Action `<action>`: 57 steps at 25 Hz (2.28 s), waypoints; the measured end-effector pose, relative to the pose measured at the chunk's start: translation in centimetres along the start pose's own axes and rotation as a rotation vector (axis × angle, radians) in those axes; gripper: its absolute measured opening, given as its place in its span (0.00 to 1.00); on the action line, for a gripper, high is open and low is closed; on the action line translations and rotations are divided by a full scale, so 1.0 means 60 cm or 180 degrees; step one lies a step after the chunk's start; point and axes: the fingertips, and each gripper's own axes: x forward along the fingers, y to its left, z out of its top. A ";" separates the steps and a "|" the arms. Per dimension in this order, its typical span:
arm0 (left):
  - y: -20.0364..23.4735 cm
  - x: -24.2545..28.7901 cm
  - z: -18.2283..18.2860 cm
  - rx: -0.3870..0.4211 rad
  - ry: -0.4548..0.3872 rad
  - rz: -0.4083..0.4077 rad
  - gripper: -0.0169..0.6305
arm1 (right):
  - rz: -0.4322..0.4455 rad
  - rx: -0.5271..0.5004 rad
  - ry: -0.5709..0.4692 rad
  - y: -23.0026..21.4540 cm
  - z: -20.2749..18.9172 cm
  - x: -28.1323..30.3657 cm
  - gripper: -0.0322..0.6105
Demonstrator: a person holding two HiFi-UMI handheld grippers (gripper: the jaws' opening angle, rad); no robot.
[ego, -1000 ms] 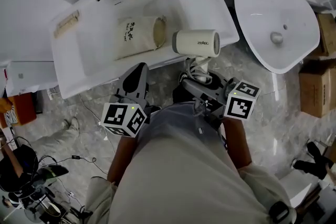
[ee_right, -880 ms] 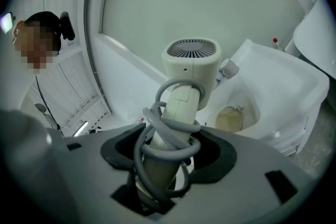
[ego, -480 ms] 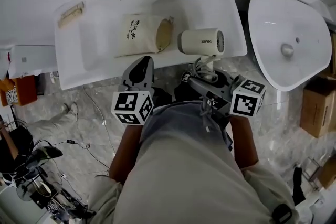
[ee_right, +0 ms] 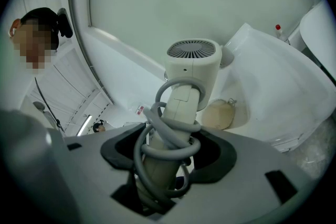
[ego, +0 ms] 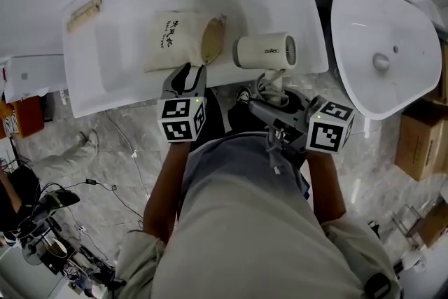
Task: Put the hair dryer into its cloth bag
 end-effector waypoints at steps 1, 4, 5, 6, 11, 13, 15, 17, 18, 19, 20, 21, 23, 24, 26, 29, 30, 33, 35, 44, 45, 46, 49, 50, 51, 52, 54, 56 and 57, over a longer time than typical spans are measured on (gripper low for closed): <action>0.005 0.013 -0.006 0.0036 0.0062 0.0031 0.24 | -0.0009 0.0007 0.0001 -0.002 0.000 0.001 0.45; 0.014 0.050 -0.024 0.0145 0.0261 0.0133 0.28 | -0.0041 0.0046 -0.0014 -0.009 0.003 0.005 0.45; 0.018 0.061 -0.030 0.0172 0.0321 0.0183 0.30 | -0.0053 0.0063 -0.0022 -0.011 0.004 0.006 0.45; 0.022 0.071 -0.035 0.0184 0.0374 0.0238 0.31 | -0.0063 0.0083 -0.0029 -0.012 0.004 0.006 0.45; 0.031 0.117 -0.060 0.0141 0.0584 0.0380 0.31 | -0.0120 0.0146 -0.0067 -0.018 0.011 0.009 0.45; 0.035 0.125 -0.065 0.0174 0.0667 0.0441 0.31 | -0.0136 0.0162 -0.0077 -0.021 0.012 0.010 0.45; 0.040 0.129 -0.070 0.0173 0.0752 0.0478 0.31 | -0.0138 0.0203 -0.0084 -0.023 0.013 0.010 0.45; 0.044 0.133 -0.073 0.0169 0.0804 0.0484 0.29 | -0.0138 0.0241 -0.0084 -0.029 0.013 0.011 0.45; 0.046 0.134 -0.073 0.0182 0.0813 0.0483 0.24 | -0.0137 0.0251 -0.0077 -0.031 0.013 0.012 0.45; 0.047 0.134 -0.073 0.0209 0.0815 0.0482 0.22 | -0.0136 0.0254 -0.0060 -0.033 0.013 0.013 0.45; 0.047 0.134 -0.073 0.0249 0.0815 0.0483 0.20 | -0.0134 0.0256 -0.0042 -0.035 0.012 0.014 0.45; 0.045 0.133 -0.073 0.0285 0.0817 0.0479 0.18 | -0.0131 0.0257 -0.0030 -0.037 0.012 0.014 0.45; 0.044 0.130 -0.075 0.0271 0.0807 0.0453 0.11 | -0.0131 0.0265 -0.0020 -0.041 0.013 0.017 0.45; 0.045 0.128 -0.075 0.0226 0.0793 0.0441 0.09 | -0.0133 0.0267 -0.0010 -0.042 0.014 0.020 0.45; 0.049 0.121 -0.075 0.0125 0.0763 0.0432 0.08 | -0.0133 0.0259 0.0035 -0.047 0.015 0.027 0.45; 0.057 0.111 -0.069 0.0043 0.0705 0.0428 0.08 | -0.0082 0.0307 0.0127 -0.056 0.010 0.040 0.45; 0.061 0.107 -0.067 0.0041 0.0677 0.0435 0.08 | -0.0059 0.0344 0.0160 -0.058 0.008 0.045 0.45; 0.066 0.094 -0.058 0.0014 0.0607 0.0443 0.08 | -0.0022 0.0408 0.0267 -0.068 -0.001 0.058 0.45; 0.068 0.084 -0.055 -0.0049 0.0582 0.0433 0.08 | -0.0015 0.0436 0.0335 -0.072 -0.006 0.066 0.45; 0.093 0.061 -0.063 -0.0245 0.0517 0.0342 0.07 | 0.0083 0.0718 0.0691 -0.089 -0.039 0.137 0.45; 0.096 0.058 -0.064 -0.0253 0.0506 0.0334 0.07 | 0.0110 0.0777 0.0719 -0.091 -0.043 0.145 0.45; 0.098 0.055 -0.064 -0.0243 0.0495 0.0334 0.07 | 0.0141 0.0834 0.0743 -0.091 -0.046 0.153 0.45; 0.101 0.046 -0.062 -0.0192 0.0462 0.0335 0.07 | 0.0235 0.1021 0.0796 -0.090 -0.057 0.172 0.45; 0.103 0.043 -0.062 -0.0207 0.0450 0.0323 0.07 | 0.0257 0.1087 0.0810 -0.089 -0.060 0.179 0.45; 0.105 0.042 -0.061 -0.0229 0.0438 0.0310 0.07 | 0.0268 0.1152 0.0827 -0.089 -0.063 0.186 0.45; 0.108 0.040 -0.060 -0.0252 0.0426 0.0297 0.07 | 0.0268 0.1215 0.0848 -0.089 -0.066 0.194 0.45; 0.116 0.037 -0.057 -0.0288 0.0402 0.0268 0.07 | 0.0267 0.1335 0.0897 -0.088 -0.070 0.210 0.45; 0.121 0.033 -0.054 -0.0317 0.0377 0.0240 0.07 | 0.0295 0.1432 0.0937 -0.086 -0.073 0.226 0.45; 0.123 0.031 -0.052 -0.0329 0.0366 0.0227 0.07 | 0.0314 0.1479 0.0950 -0.084 -0.073 0.232 0.45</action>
